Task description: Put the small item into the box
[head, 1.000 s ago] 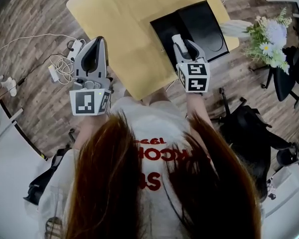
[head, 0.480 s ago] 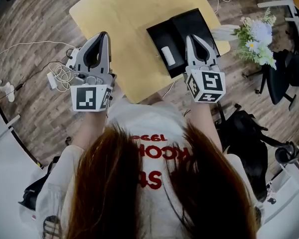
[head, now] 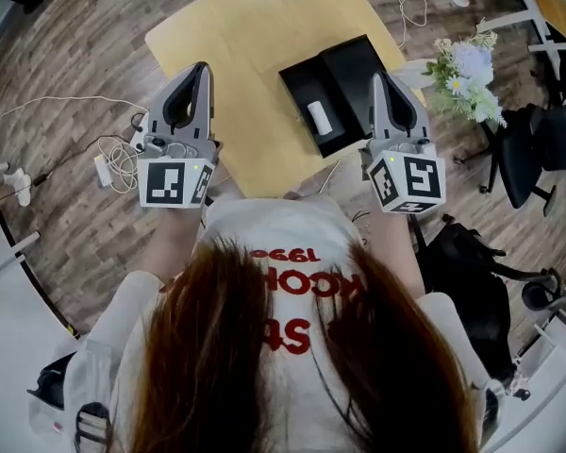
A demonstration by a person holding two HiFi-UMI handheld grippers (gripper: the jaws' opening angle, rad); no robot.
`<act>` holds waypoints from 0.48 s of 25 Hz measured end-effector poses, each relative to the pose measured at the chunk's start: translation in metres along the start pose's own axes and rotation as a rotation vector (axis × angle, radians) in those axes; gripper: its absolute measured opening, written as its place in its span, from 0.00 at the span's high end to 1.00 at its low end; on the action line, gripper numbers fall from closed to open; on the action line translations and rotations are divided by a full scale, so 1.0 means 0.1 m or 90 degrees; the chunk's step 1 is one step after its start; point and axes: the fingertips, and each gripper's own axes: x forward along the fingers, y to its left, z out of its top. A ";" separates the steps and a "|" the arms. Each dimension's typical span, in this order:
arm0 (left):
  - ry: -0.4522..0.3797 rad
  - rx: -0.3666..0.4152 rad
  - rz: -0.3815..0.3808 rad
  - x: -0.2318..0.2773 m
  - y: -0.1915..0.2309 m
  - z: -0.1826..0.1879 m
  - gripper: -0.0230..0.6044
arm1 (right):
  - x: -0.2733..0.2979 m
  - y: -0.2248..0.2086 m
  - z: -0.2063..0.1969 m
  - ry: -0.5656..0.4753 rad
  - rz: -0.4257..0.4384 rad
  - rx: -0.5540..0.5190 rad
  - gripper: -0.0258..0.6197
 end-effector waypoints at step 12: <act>-0.011 -0.002 -0.009 -0.09 -0.08 0.07 0.96 | -0.30 -0.01 0.29 -0.056 -0.015 -0.015 0.95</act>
